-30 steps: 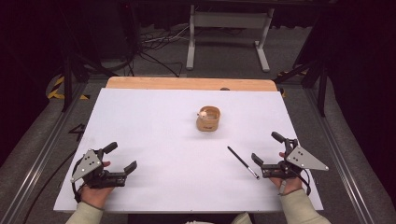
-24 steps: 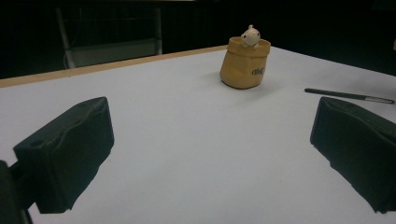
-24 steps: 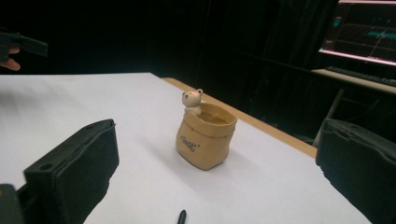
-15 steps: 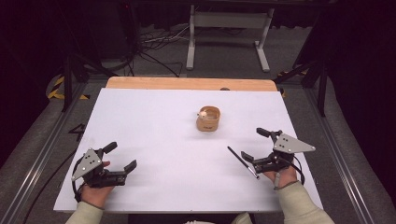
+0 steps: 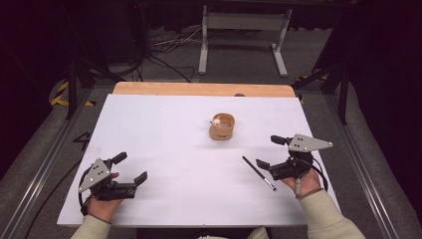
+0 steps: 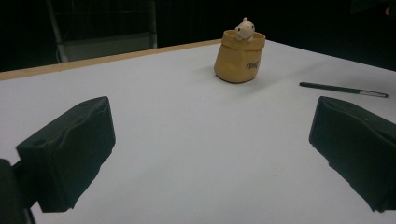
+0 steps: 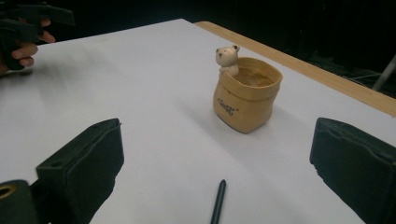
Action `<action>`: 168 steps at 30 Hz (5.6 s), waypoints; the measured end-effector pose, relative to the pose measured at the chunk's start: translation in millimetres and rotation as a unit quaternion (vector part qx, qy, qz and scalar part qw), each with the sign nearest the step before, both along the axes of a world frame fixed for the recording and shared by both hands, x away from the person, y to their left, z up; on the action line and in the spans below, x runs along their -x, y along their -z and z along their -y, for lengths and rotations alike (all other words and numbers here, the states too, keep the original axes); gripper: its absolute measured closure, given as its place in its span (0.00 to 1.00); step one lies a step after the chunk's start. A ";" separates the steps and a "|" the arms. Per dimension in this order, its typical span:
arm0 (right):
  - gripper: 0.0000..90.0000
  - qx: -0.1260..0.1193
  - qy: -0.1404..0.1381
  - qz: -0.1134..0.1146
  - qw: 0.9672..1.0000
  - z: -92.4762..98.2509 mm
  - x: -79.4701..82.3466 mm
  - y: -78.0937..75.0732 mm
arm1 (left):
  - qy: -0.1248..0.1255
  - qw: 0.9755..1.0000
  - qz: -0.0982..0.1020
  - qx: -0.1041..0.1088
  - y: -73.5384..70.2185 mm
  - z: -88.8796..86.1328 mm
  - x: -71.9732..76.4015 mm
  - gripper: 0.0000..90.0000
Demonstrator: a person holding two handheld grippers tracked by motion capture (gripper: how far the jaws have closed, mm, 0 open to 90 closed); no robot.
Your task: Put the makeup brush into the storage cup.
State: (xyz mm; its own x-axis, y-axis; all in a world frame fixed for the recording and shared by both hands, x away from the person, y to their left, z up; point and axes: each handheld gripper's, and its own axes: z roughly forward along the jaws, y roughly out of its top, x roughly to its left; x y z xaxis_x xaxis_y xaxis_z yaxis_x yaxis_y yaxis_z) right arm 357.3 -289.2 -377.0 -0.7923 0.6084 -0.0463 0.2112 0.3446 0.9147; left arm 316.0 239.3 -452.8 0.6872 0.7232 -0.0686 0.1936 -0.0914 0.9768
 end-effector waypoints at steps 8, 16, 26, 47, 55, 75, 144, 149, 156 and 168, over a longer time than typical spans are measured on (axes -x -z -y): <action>0.05 0.094 -0.005 -0.028 0.995 -6.6 -4.7 -7.7 | 0.001 1.000 -0.002 -0.004 -0.1 0.5 0.0 0.01; 0.06 0.143 0.004 -0.060 0.988 -12.3 -10.7 -11.8 | 0.001 1.000 -0.002 -0.006 -0.1 1.8 0.3 0.02; 0.12 0.211 0.023 -0.089 0.973 -18.8 -17.7 -17.6 | 0.003 1.000 -0.004 -0.009 -0.1 1.6 -0.2 0.01; 0.11 0.298 -0.013 -0.148 0.943 -41.9 -28.4 -20.7 | 0.003 1.000 -0.009 -0.011 -0.2 1.3 -0.4 0.01; 0.13 0.320 -0.013 -0.162 0.933 -46.4 -33.6 -20.4 | 0.004 1.000 -0.008 -0.010 -0.7 0.9 -0.4 0.01; 0.16 0.349 -0.011 -0.203 0.915 -54.5 -44.0 -10.5 | -0.002 1.000 -0.006 -0.005 -2.0 -2.2 -0.4 0.01; 0.93 0.394 -0.024 -0.284 0.874 -62.7 -46.9 40.8 | -0.004 1.000 -0.008 -0.006 -2.0 -1.1 -0.1 0.01; 0.93 0.394 -0.027 -0.284 0.874 -62.9 -46.5 40.4 | -0.002 1.000 -0.011 -0.007 -2.2 -0.6 -0.6 0.02; 0.93 0.393 -0.036 -0.270 0.878 -65.1 -43.9 31.1 | 0.017 1.000 -0.012 -0.007 -4.9 1.6 -0.8 0.01; 0.93 0.393 -0.081 -0.227 0.887 -83.4 -36.2 0.6 | 0.069 0.998 -0.008 -0.011 -12.5 16.4 -2.5 0.00</action>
